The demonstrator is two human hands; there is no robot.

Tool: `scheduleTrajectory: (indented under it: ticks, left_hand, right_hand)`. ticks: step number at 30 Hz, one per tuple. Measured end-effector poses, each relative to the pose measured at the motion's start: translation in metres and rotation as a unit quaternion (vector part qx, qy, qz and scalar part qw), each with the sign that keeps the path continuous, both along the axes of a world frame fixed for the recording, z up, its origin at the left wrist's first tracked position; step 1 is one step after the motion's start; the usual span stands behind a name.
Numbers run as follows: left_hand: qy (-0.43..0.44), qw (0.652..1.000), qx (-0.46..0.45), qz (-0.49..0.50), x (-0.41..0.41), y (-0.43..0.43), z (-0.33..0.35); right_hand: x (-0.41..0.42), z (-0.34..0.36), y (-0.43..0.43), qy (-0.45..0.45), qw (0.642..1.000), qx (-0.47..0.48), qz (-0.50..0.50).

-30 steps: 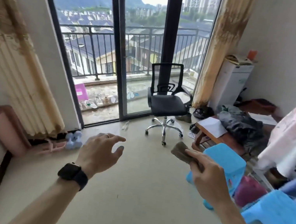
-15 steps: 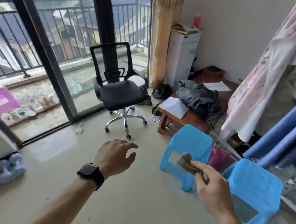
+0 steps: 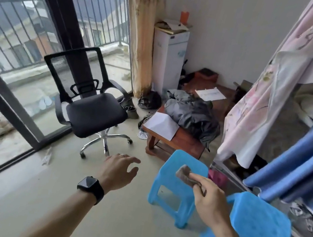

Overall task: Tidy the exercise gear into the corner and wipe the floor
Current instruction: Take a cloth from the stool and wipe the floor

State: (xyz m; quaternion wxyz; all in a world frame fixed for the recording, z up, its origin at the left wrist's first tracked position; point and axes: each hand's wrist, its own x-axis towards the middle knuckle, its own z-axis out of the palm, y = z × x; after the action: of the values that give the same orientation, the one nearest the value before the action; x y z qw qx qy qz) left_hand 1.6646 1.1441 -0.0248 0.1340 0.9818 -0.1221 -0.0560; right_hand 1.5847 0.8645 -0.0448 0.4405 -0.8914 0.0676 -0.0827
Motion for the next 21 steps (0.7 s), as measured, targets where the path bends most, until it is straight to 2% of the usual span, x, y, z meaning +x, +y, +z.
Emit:
scheduleTrajectory:
  ticks: [9,14,18,21]
  left_hand:
    - [0.091,0.992,0.028,-0.078,0.158,-0.052,-0.093]
    - [0.208,0.967,0.065,-0.132,0.23,-0.087,-0.148]
    - [0.258,0.943,0.109,-0.177,0.277,-0.108,-0.192]
    - [0.283,0.926,0.143,-0.205,0.297,-0.121,-0.229]
  right_hand:
    - [0.118,-0.09,-0.022,0.134,0.989,-0.045,-0.045]
    - [0.163,-0.148,-0.032,0.283,0.954,-0.051,-0.081]
    - [0.194,-0.186,-0.034,0.372,0.921,-0.038,-0.11]
    - [0.215,-0.22,-0.039,0.405,0.904,-0.02,-0.134]
